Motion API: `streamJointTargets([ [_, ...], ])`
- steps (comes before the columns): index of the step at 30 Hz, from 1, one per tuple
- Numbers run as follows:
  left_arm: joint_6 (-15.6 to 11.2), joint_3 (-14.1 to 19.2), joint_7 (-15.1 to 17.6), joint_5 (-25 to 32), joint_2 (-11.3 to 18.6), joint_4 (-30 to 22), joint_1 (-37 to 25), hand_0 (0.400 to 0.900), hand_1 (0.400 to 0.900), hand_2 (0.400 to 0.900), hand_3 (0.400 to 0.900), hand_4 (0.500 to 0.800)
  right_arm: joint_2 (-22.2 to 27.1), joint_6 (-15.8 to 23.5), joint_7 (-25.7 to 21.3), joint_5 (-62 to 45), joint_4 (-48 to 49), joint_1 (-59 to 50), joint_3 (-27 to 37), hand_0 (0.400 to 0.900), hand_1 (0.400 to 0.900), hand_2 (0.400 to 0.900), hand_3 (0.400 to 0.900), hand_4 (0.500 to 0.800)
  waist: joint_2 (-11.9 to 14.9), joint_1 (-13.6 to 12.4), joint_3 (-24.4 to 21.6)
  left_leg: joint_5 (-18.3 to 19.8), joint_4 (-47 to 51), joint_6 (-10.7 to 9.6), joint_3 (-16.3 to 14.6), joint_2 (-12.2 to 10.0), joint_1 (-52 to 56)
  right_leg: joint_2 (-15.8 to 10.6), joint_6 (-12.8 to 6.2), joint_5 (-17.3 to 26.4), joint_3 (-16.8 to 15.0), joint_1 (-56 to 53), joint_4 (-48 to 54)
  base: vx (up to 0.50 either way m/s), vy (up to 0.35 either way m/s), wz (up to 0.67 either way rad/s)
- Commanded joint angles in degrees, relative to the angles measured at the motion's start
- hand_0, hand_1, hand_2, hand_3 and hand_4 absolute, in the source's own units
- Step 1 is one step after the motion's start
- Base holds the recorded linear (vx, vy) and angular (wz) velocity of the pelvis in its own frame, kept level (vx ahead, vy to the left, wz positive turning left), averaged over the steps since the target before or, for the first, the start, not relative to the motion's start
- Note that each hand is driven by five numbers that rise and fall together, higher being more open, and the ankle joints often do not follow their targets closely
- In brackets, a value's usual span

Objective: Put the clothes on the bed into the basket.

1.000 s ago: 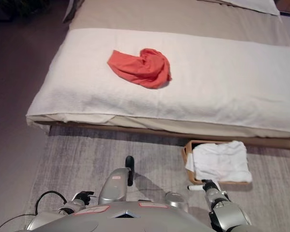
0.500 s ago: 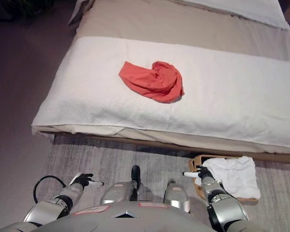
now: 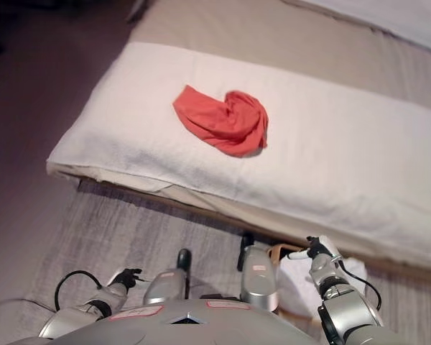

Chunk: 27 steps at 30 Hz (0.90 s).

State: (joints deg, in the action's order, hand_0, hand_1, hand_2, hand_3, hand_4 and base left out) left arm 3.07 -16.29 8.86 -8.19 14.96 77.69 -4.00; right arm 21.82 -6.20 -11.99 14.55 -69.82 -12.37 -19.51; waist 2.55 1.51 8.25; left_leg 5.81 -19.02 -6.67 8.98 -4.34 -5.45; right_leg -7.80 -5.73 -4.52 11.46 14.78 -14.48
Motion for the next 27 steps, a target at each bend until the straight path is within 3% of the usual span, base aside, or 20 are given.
streamJointTargets([
  [1,0.02,-0.6,3.02,1.06,0.58,-0.81,-2.17,0.9,0.9,0.9,0.9,0.8,7.06,1.0,-4.13,3.87,5.17,-10.87,-6.35,0.9,0.9,0.9,0.9,0.8,-0.44,-0.83,3.86,-6.64,-4.86,0.86,-0.31,3.23,1.87,-2.36,0.14,12.64,-2.06,-2.88,11.8,0.09,-0.323,-0.13],
  [3,-0.12,-1.4,3.95,2.29,-0.53,-0.86,-2.16,0.9,0.9,0.9,0.9,0.8,8.9,0.32,-4.44,4.44,6.61,-16.17,-8.23,0.9,0.9,0.9,0.9,0.8,-0.44,-2.54,5.0,-5.34,-2.56,1.65,-0.91,5.57,-4.1,-1.9,0.26,11.78,-2.59,-4.83,14.32,0.16,-0.204,-0.19],
  [4,-0.01,-1.13,4.01,3.12,-0.97,-0.68,-1.57,0.9,0.9,0.9,0.9,0.8,9.77,0.29,-4.93,4.98,7.61,-17.98,-8.89,0.9,0.9,0.9,0.9,0.8,-1.02,-3.3,4.89,-4.89,2.95,1.8,-1.7,4.97,-4.77,-1.32,-0.11,11.4,-2.7,-5.63,15.52,0.24,-0.064,-0.19],
  [7,0.48,-1.15,4.77,3.09,-1.63,0.13,-0.52,0.9,0.9,0.9,0.9,0.8,10.82,-0.24,-5.78,6.54,11.05,-22.1,-10.48,0.9,0.9,0.9,0.9,0.8,-3.13,-4.69,4.15,-12.83,17.97,0.5,-2.42,0.3,-6.13,-0.13,-0.97,10.87,-3.17,-6.76,16.81,0.25,0.04,-0.28],
  [10,0.63,-1.26,5.05,2.48,-1.92,0.59,1.45,0.9,0.9,0.9,0.9,0.8,9.36,-0.8,-5.19,11.17,12.33,-27.71,-14.85,0.9,0.9,0.9,0.9,0.8,-4.09,-5.46,3.47,-13.06,20.14,0.53,-3.49,-0.55,-4.38,0.6,-0.77,9.81,-4.01,-7.44,16.35,0.19,0.026,-0.29],
  [16,0.21,-3.52,6.27,5.14,-1.59,1.18,0.51,0.9,0.9,0.9,0.9,0.8,3.89,-1.66,-4.44,12.56,-0.35,-44.4,-22.21,0.9,0.9,0.9,0.9,0.8,-5.2,-8.33,5.04,-14.6,23.1,0.61,-4.22,0.58,-4.68,-0.14,-0.64,9.57,-4.13,-5.28,15.06,0.02,0.078,-0.05],
  [27,0.27,-3.52,8.58,9.29,-0.8,2.38,-1.33,0.9,0.9,0.9,0.9,0.8,-0.15,-2.08,-5.1,10.88,-5.26,-56.53,-24.47,0.9,0.9,0.9,0.9,0.8,-4.02,-12.61,9.02,-15.95,23.97,0.32,-1.51,0.85,-9.33,-1.81,-1.58,10.86,-0.52,-1.86,14.89,0.0,0.033,0.22],
])
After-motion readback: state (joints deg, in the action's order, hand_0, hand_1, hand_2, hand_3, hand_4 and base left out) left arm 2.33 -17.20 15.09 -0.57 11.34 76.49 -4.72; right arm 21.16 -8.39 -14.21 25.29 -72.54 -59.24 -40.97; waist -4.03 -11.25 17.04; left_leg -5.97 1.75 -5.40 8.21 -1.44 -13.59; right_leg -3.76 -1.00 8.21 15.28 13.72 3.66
